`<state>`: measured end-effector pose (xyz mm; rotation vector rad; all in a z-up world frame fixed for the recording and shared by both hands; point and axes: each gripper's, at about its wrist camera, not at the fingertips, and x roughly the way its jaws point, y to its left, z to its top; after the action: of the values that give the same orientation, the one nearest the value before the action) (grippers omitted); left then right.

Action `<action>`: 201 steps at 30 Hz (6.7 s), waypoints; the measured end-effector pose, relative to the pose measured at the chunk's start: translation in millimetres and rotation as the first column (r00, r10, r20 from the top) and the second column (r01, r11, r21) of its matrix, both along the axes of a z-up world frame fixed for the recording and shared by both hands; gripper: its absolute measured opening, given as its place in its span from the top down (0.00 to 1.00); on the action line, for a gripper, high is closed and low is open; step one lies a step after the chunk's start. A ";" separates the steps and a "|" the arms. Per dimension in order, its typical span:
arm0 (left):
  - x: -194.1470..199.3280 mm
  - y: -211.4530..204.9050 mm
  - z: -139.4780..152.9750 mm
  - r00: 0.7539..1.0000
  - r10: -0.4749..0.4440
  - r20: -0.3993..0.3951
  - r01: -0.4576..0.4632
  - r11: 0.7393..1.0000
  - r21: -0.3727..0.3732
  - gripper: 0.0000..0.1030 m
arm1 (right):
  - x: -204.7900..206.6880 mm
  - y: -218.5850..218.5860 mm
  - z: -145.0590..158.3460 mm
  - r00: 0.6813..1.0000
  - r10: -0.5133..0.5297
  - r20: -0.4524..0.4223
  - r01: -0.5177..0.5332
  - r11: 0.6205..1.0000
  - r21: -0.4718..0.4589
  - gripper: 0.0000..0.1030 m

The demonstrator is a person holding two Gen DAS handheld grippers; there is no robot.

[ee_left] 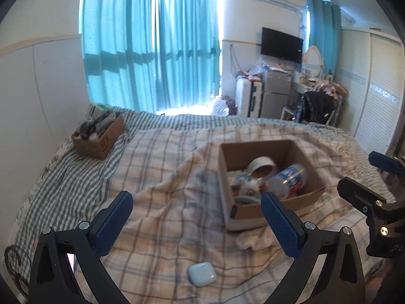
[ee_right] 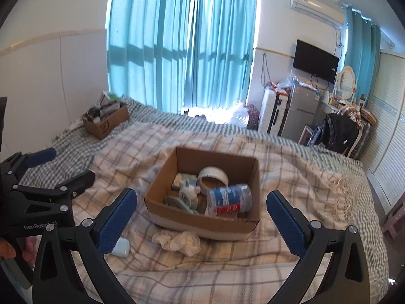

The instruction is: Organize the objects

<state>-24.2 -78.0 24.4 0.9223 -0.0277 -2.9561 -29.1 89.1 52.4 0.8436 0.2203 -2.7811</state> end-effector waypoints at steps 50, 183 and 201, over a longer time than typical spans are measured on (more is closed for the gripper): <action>-1.5 10.5 -182.9 0.935 -0.042 0.353 0.023 0.998 0.057 0.76 | -36.9 -8.5 -186.6 0.935 0.059 0.350 -0.064 0.998 0.004 0.82; 24.6 85.9 2.0 0.974 -0.028 -0.225 0.039 0.998 0.044 0.00 | -8.0 119.7 -8.7 0.983 -0.118 -0.141 0.113 0.993 -0.039 0.00; 21.9 87.7 -5.8 0.983 -0.021 -0.181 0.023 1.000 0.011 0.00 | -8.6 120.6 -8.9 0.983 -0.129 -0.133 0.125 0.991 -0.042 0.00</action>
<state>-2.2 9.7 18.6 0.6548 -0.0130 -3.0507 -37.7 209.7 43.5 0.6842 0.1472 -2.9560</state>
